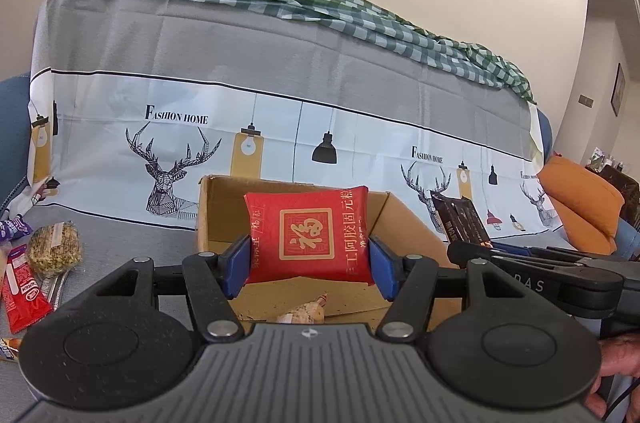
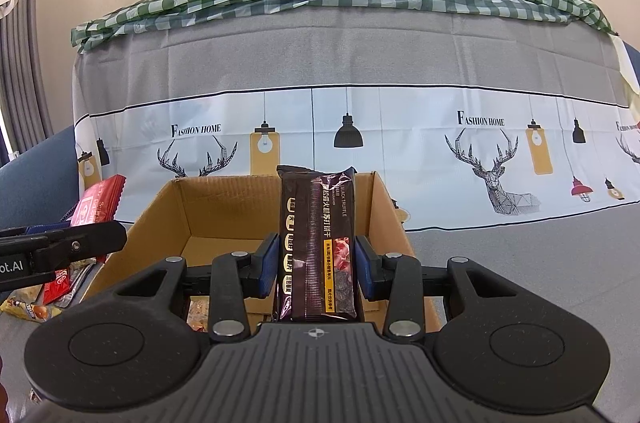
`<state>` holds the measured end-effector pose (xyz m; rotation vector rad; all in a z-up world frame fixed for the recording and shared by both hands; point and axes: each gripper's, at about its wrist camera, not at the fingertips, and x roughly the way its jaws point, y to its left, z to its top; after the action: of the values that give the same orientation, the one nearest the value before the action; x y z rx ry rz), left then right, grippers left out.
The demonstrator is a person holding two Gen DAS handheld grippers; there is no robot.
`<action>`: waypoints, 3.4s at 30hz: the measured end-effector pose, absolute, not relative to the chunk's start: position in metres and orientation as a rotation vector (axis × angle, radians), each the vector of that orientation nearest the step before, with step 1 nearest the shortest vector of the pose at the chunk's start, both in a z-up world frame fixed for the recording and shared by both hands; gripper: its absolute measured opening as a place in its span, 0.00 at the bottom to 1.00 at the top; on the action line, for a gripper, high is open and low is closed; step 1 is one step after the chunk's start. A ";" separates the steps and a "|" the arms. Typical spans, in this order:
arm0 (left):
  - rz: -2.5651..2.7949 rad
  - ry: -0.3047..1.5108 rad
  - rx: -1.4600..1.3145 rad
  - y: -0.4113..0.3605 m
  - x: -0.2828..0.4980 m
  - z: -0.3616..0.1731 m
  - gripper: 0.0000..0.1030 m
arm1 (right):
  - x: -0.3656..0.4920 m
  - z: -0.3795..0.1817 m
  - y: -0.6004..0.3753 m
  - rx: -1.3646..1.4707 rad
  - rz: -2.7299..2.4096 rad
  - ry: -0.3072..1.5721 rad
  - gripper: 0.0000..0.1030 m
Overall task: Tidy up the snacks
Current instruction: 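Open both tools to drop the chocolate bar and red pack into the box, then move both tools back to the remaining snacks beside the box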
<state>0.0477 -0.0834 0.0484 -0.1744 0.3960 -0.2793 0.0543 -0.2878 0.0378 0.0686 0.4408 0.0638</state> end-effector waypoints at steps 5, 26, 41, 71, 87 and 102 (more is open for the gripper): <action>-0.279 0.396 -0.177 -0.083 0.048 0.049 0.65 | 0.055 0.037 -0.288 0.067 0.065 0.442 0.40; -0.282 0.395 -0.178 -0.087 0.047 0.049 0.65 | 0.056 0.038 -0.288 0.064 0.065 0.444 0.40; -0.296 0.391 -0.180 -0.089 0.045 0.050 0.65 | 0.055 0.038 -0.287 0.063 0.066 0.443 0.40; -0.291 0.430 -0.239 -0.065 0.047 0.051 0.51 | 0.058 0.036 -0.271 0.023 0.057 0.453 0.54; -0.169 0.451 -0.119 0.068 0.041 0.071 0.23 | 0.060 0.043 -0.198 0.193 0.247 0.427 0.23; 0.152 0.649 -0.426 0.178 0.070 0.032 0.23 | 0.060 0.025 -0.065 0.163 0.499 0.477 0.23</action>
<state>0.0699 0.1776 0.0320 -0.4261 0.6486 0.1518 0.0604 -0.0646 0.0245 0.1633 0.4766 0.4992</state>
